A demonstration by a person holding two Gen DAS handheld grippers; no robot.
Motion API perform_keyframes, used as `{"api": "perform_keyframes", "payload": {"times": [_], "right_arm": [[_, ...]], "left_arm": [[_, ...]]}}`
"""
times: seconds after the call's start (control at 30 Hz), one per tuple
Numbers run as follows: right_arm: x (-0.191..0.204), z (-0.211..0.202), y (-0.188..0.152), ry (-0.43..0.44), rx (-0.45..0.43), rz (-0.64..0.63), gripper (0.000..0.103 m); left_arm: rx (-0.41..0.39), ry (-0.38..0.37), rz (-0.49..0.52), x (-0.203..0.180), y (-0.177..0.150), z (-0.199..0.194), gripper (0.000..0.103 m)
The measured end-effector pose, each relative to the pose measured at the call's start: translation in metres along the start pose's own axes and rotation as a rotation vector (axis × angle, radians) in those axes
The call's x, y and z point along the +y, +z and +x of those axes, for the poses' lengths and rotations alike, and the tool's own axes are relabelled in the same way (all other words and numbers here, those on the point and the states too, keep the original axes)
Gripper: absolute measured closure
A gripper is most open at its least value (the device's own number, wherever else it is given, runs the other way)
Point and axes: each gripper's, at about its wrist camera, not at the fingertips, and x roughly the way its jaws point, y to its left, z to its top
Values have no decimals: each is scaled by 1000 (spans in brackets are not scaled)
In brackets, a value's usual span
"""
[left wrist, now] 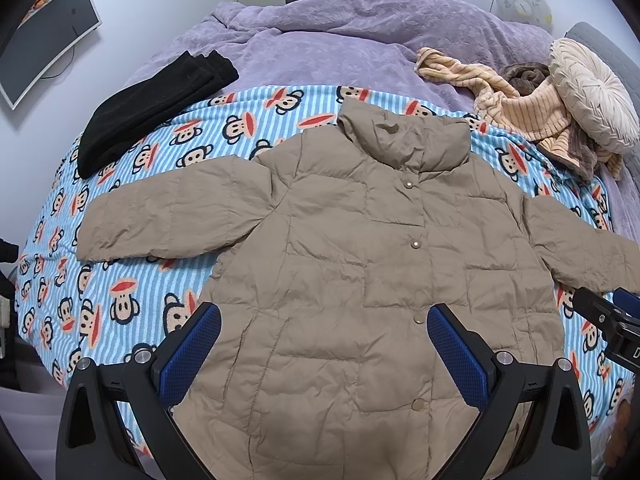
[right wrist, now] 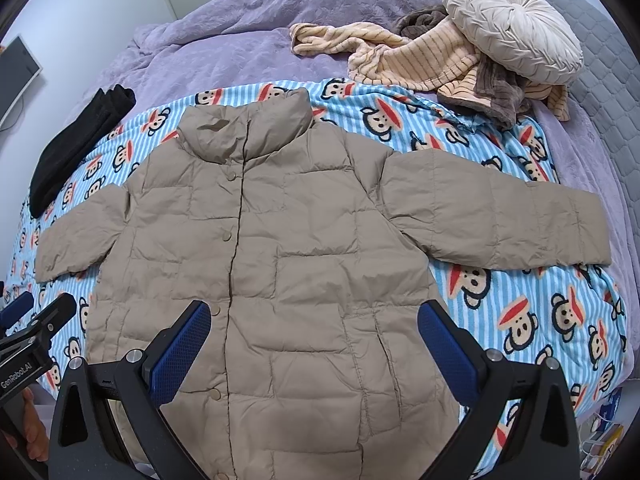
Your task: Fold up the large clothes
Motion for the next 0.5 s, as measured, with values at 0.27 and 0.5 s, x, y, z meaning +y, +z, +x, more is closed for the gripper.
{"api": "perform_keyframes", "payload": {"times": [0.27,0.5], "right_arm": [[2,2,1,0,3,0,0],[-1,2,-4,28,21,10,0]], "left_arm": [[8,-2,0,0,1,6,0],[32,-27,-10,6,-1,18,0]]}}
